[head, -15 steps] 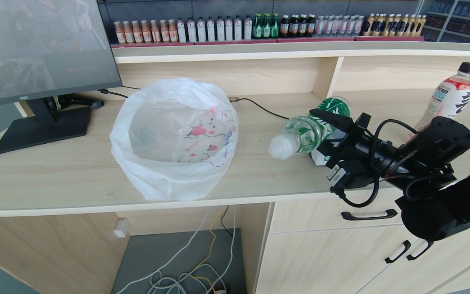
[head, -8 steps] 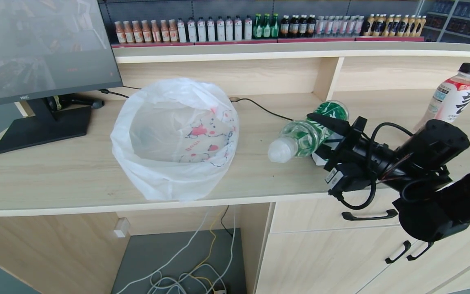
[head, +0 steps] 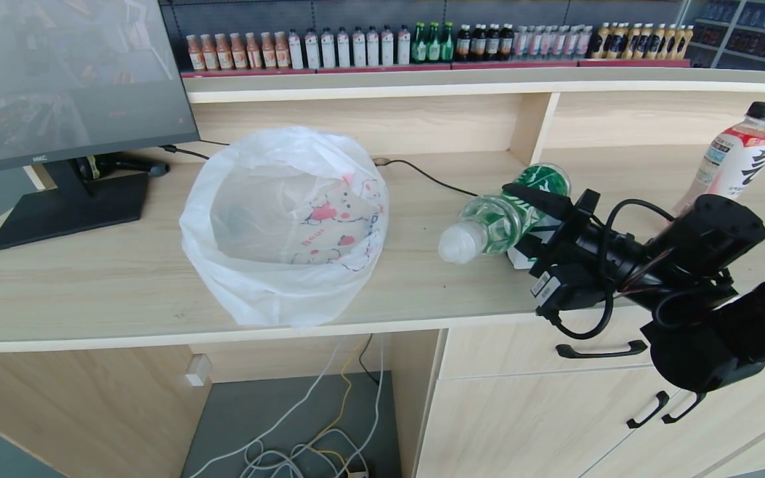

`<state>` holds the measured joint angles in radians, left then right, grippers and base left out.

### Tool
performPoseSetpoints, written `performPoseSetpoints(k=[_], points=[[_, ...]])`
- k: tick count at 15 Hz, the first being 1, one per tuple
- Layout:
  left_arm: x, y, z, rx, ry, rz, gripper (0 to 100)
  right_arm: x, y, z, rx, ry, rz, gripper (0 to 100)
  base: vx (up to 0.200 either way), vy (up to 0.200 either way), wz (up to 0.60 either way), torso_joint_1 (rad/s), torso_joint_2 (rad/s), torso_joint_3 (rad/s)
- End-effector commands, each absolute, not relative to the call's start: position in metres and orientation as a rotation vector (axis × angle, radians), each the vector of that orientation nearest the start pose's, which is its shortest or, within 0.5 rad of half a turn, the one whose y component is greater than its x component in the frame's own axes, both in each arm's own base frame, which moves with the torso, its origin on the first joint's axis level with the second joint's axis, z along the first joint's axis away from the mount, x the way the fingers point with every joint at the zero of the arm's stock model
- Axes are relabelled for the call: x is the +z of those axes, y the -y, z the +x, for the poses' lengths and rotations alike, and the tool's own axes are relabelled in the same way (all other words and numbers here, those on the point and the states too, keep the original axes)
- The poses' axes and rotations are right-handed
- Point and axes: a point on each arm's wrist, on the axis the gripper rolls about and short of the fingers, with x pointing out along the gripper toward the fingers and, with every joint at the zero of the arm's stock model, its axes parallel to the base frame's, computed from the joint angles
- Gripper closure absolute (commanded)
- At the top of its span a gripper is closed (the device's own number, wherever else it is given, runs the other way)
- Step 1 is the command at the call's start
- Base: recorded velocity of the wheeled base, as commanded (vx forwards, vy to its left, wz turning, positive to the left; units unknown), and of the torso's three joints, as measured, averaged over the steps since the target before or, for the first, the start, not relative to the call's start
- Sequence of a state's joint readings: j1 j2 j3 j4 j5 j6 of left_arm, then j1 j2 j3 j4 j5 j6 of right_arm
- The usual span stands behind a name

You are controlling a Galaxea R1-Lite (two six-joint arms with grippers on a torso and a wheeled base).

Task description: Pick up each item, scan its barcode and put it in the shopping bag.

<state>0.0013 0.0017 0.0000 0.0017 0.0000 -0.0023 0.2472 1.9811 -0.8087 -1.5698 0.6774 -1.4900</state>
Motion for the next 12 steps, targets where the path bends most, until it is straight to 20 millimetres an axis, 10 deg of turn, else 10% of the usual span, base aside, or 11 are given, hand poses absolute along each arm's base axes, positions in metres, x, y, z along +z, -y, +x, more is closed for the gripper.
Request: performPoseSetpoints(k=[1,12], points=[[0.0754,0.0,-0.0227,0.002,-0.003,-0.003,0,0.1817,-0.099,0.3328,0.438,1.013,-1.442,100,0.0,0.0,0.0,0.0,0.0,0.0],[0.0754,0.0,-0.0227,0.002,-0.003,-0.003,0,0.1847,-0.1007,0.3309,0.44,1.019,-1.426,100,0.0,0.0,0.0,0.0,0.0,0.0]])
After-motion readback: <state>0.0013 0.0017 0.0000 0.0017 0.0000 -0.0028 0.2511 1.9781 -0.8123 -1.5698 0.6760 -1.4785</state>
